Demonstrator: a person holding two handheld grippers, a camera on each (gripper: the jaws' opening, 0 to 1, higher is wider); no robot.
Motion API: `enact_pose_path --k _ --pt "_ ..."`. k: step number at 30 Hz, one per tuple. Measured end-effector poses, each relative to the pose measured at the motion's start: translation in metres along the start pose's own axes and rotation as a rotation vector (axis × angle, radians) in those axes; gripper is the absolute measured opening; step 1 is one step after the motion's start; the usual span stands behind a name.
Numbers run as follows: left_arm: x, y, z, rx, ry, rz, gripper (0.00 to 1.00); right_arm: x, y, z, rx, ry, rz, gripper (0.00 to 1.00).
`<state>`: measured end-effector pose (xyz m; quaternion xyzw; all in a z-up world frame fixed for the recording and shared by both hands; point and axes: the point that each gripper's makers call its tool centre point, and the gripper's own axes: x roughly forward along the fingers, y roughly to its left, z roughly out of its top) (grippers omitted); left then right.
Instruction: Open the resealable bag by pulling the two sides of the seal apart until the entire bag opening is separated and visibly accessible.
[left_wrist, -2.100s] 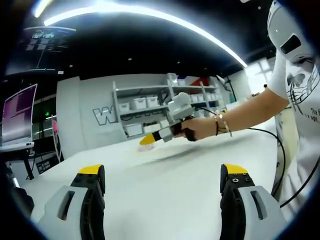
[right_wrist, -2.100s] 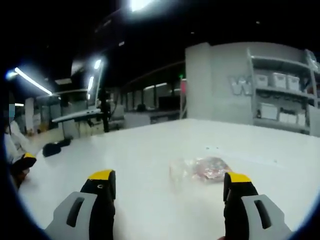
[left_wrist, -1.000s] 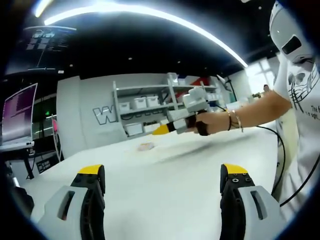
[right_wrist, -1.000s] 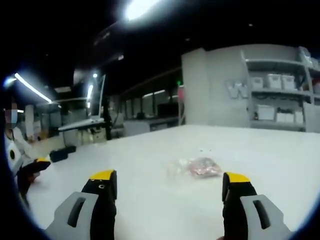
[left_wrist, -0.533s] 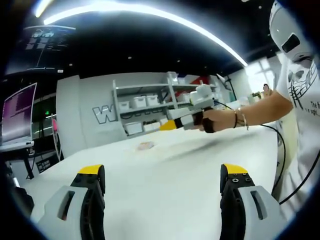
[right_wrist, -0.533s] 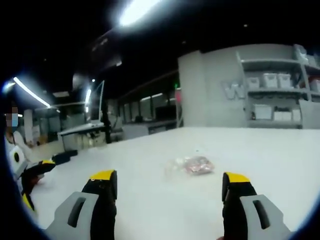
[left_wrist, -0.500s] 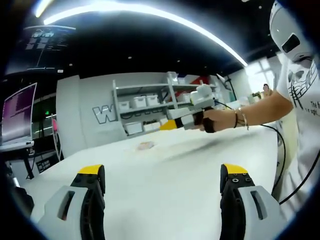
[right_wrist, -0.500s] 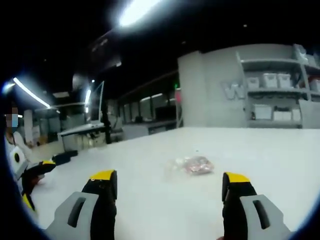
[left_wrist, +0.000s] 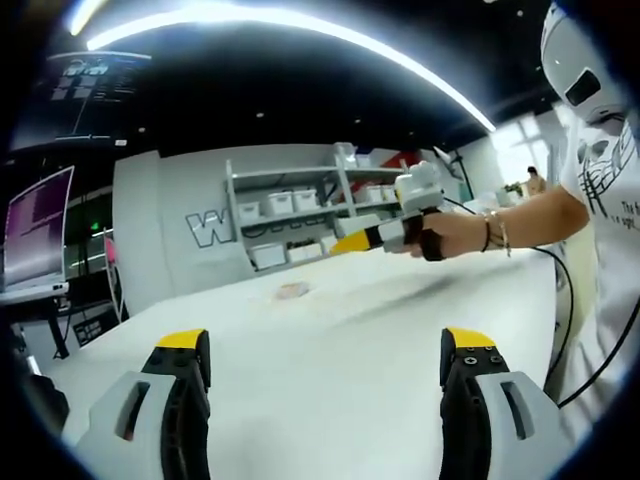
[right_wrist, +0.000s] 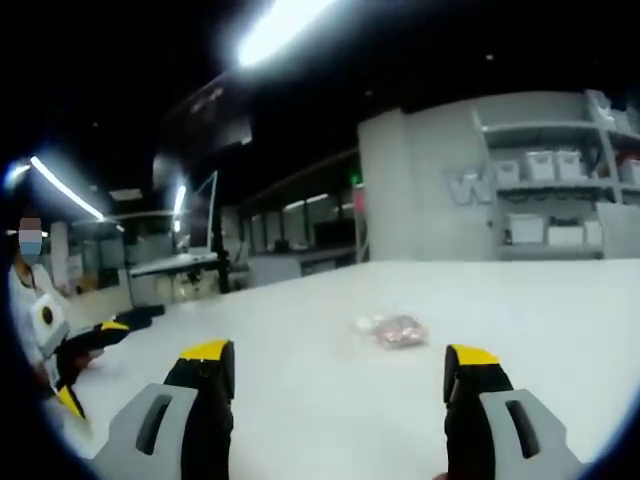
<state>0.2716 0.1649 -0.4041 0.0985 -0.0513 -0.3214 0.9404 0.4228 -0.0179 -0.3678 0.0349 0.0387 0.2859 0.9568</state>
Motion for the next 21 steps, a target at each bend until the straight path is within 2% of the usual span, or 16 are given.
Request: enact_pose_path --k 9,21 --pt "-0.001 0.001 0.000 0.001 -0.004 0.003 0.94 -0.018 -0.007 -0.005 0.010 -0.001 -0.026 0.87" --pt "-0.002 0.001 0.002 -0.002 -0.015 0.004 0.94 -0.036 -0.004 0.001 0.014 -0.030 -0.035 0.87"
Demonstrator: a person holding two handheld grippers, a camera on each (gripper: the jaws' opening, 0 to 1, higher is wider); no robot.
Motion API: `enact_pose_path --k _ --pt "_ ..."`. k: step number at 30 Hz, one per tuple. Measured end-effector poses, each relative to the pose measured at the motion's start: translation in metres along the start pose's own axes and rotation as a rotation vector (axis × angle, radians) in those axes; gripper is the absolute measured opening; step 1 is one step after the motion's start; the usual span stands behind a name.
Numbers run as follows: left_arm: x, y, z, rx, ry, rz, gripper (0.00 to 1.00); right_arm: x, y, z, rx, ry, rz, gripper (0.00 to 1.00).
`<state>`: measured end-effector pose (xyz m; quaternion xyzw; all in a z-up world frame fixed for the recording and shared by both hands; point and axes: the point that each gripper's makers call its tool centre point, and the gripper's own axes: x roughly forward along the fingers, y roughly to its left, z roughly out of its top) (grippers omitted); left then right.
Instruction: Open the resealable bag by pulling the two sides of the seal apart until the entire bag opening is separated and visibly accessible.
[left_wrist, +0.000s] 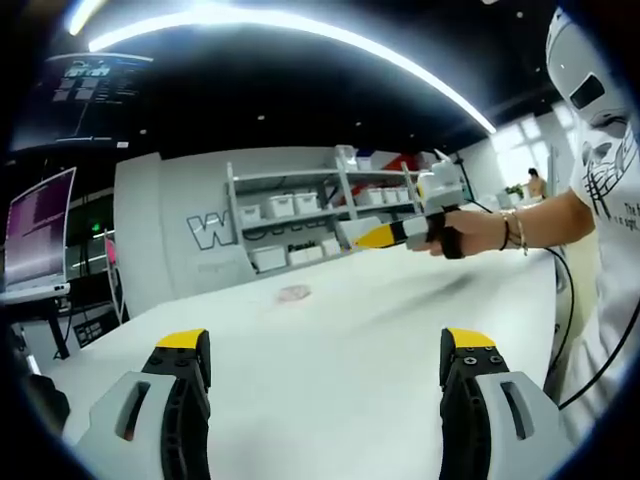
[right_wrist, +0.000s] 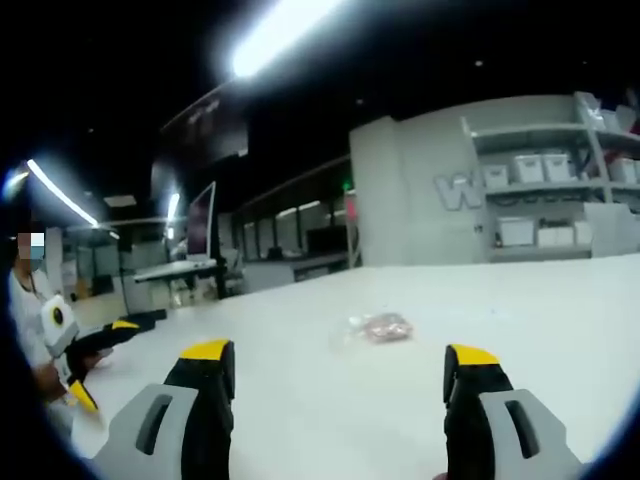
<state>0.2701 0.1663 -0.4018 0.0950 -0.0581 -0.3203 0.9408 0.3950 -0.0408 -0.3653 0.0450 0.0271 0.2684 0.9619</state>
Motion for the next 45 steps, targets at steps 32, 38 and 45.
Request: enact_pose_path --k 32,38,45 --pt "0.001 0.002 0.000 -0.001 0.004 0.006 0.94 -0.056 -0.013 0.012 0.018 -0.075 -0.064 0.86" --pt "0.002 0.002 -0.001 0.001 0.010 0.007 0.94 -0.064 -0.017 0.014 0.026 -0.089 -0.072 0.86" --pt "0.002 0.003 -0.001 0.000 0.011 0.010 0.94 -0.075 -0.023 0.014 0.039 -0.103 -0.084 0.86"
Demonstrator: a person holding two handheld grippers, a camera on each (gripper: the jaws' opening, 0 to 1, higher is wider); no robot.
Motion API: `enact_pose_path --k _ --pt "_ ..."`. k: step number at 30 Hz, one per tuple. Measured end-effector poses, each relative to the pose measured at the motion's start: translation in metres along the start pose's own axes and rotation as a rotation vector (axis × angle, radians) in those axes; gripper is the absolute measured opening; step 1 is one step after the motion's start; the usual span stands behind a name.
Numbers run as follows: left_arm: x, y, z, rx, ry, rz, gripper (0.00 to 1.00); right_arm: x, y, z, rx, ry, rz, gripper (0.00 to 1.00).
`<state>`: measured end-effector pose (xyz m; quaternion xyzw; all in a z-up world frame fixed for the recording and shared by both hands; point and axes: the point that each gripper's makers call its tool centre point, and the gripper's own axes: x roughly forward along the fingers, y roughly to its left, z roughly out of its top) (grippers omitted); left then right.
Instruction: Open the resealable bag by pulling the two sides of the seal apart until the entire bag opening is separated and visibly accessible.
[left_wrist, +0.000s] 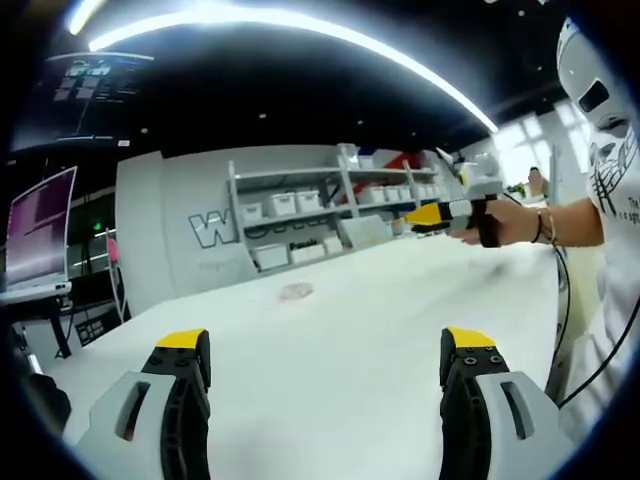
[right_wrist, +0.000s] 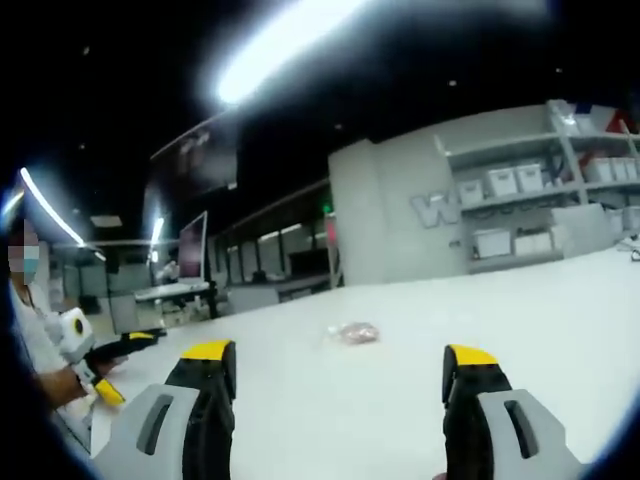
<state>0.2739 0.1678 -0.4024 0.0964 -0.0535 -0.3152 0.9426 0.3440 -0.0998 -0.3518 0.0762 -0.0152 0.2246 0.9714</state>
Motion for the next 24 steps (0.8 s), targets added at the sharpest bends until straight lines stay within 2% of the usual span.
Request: enact_pose_path --k 9,24 --pt "0.000 0.000 0.000 0.001 0.001 0.002 0.94 -0.014 -0.016 -0.001 0.008 -0.009 -0.028 0.85" --pt "-0.001 -0.001 -0.001 0.009 0.004 0.003 0.94 -0.043 -0.019 -0.003 0.000 -0.035 -0.063 0.85"
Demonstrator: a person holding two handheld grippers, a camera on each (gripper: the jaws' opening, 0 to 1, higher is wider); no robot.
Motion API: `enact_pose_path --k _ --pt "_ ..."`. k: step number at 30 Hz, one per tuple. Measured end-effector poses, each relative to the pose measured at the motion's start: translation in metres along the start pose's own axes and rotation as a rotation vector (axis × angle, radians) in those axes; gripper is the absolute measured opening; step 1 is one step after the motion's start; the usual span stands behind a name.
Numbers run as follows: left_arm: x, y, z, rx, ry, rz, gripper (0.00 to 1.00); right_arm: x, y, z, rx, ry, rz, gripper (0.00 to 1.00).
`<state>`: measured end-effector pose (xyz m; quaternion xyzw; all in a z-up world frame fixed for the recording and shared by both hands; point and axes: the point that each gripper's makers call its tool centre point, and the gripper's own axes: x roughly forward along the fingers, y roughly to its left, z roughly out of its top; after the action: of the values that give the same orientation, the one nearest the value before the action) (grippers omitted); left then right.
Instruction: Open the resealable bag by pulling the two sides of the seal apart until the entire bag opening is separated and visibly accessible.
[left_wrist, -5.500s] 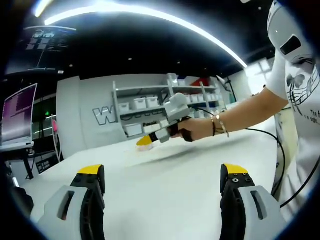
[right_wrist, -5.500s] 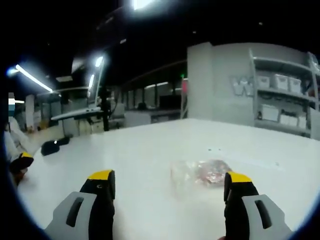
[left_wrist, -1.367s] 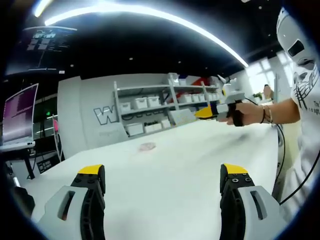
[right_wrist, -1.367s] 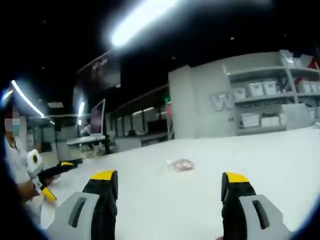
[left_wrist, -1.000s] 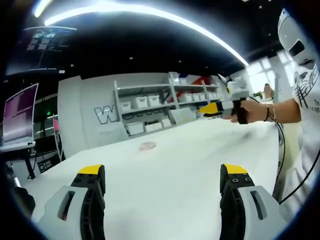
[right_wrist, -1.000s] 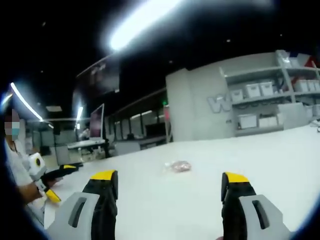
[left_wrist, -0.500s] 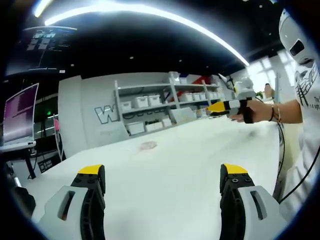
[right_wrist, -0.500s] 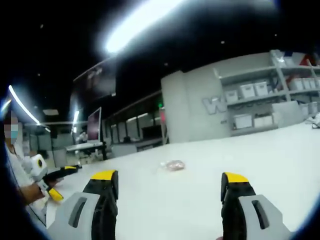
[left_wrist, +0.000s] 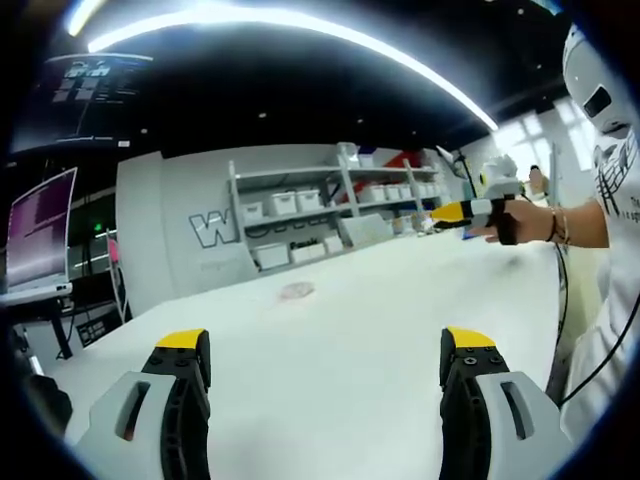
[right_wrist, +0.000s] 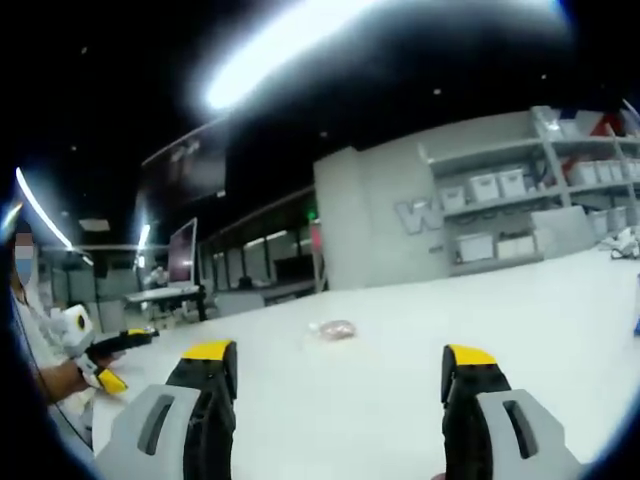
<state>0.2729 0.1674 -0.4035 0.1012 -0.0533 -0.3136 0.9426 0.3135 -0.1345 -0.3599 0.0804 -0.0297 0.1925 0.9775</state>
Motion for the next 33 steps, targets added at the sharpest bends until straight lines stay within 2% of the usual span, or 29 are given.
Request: enact_pose_path --k 8,13,24,33 --pt "0.000 0.001 -0.003 0.013 0.006 0.002 0.94 -0.012 -0.006 -0.001 -0.008 -0.019 -0.017 0.85" --pt "-0.001 0.002 -0.003 0.018 0.009 0.006 0.94 -0.018 -0.009 0.005 -0.013 -0.037 -0.019 0.85" --pt "-0.002 0.002 -0.001 0.017 0.001 0.003 0.94 -0.031 0.000 0.019 -0.036 -0.075 -0.013 0.85" --pt "-0.003 0.002 0.001 0.028 -0.014 0.005 0.94 -0.041 -0.011 0.018 -0.035 -0.090 -0.043 0.85"
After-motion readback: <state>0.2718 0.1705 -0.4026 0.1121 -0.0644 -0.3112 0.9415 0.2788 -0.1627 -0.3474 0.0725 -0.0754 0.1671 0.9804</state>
